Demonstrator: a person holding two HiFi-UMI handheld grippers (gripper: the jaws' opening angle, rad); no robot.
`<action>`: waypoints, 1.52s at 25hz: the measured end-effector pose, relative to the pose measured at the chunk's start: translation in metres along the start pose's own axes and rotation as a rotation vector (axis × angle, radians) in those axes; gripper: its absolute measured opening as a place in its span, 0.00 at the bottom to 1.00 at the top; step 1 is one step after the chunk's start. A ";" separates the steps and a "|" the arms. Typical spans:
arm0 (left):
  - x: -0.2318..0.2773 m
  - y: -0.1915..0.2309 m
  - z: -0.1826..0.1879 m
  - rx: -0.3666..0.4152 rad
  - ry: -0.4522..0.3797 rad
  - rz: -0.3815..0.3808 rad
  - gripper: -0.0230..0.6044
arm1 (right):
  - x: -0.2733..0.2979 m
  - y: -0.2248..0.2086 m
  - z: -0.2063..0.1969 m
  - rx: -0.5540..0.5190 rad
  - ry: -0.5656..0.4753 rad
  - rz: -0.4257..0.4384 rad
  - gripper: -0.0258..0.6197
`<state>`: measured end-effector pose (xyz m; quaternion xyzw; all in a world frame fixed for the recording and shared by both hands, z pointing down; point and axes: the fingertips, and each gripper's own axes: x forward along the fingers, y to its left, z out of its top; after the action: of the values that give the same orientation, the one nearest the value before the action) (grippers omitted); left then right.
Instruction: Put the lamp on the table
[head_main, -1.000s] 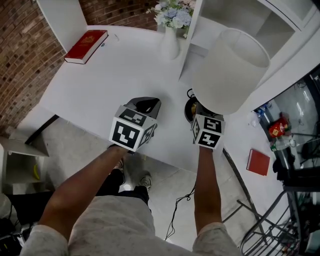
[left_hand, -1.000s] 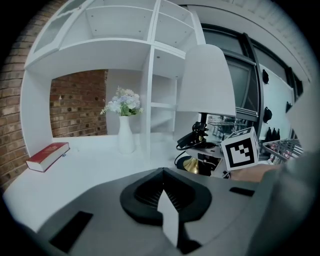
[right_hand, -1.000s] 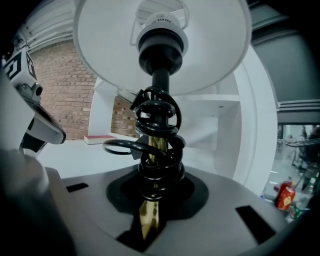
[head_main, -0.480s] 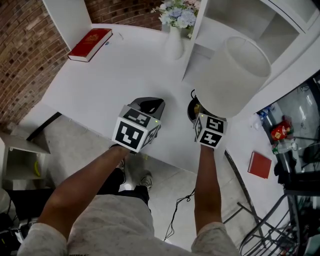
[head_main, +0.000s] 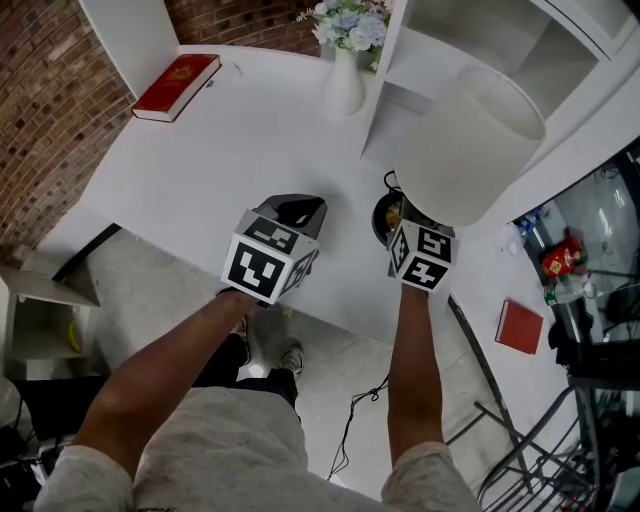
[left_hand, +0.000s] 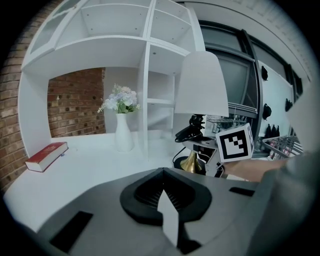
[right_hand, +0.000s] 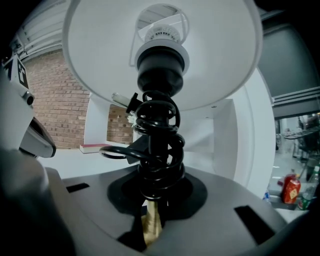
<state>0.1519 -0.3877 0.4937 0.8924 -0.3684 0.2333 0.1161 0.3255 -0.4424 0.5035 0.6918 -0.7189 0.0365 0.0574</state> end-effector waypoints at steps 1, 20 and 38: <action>0.000 -0.001 0.000 -0.002 0.001 0.000 0.03 | 0.000 0.000 0.000 0.001 -0.001 0.002 0.13; 0.002 -0.006 0.003 -0.017 -0.009 0.006 0.03 | 0.000 0.001 -0.012 -0.006 0.045 0.033 0.15; -0.014 -0.017 0.020 -0.052 -0.072 -0.012 0.03 | -0.026 0.007 -0.027 0.011 0.201 0.035 0.27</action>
<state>0.1612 -0.3748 0.4690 0.8991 -0.3730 0.1905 0.1273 0.3199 -0.4127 0.5274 0.6723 -0.7212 0.1107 0.1248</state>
